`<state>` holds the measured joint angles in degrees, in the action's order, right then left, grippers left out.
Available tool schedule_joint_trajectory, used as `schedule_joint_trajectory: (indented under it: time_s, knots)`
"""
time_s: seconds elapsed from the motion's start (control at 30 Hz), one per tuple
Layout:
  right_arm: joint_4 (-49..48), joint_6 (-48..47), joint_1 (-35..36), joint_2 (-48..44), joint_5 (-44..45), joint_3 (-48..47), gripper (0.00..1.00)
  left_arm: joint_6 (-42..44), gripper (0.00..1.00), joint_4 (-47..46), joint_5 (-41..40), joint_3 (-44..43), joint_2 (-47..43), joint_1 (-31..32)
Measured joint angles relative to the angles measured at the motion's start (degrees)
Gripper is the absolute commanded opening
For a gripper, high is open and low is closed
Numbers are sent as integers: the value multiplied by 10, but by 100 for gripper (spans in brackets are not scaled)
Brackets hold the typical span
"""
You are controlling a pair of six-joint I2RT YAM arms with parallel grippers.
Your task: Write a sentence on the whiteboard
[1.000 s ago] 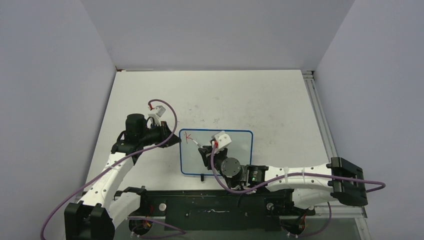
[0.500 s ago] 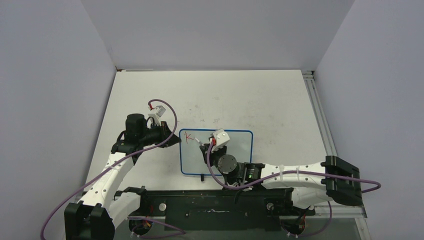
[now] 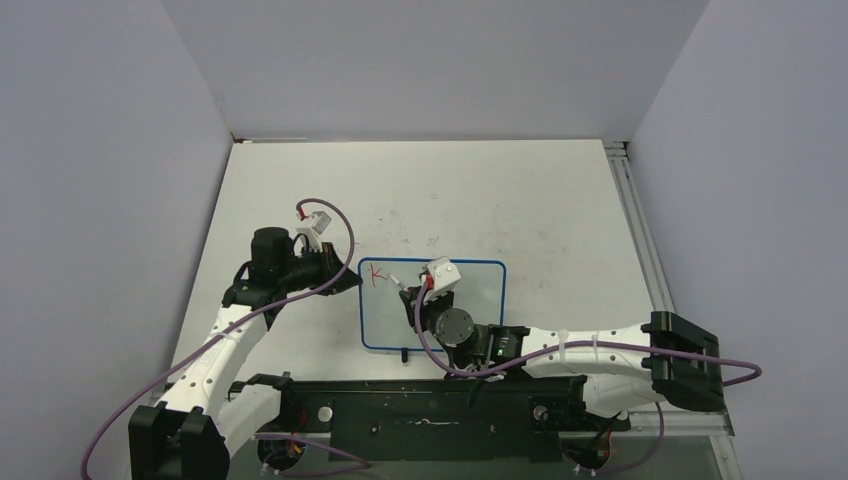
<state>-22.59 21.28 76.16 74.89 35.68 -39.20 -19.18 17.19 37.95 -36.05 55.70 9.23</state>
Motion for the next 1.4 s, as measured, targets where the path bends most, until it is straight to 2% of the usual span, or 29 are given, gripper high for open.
schedule_joint_trajectory:
  time_s: [0.7,1.4]
  knots:
    - [24,39,27,0,12,11,5,1,0,0,0,0,0,0]
    - [5,-16,22,-10,18,-7,5,1,0,0,0,0,0,0]
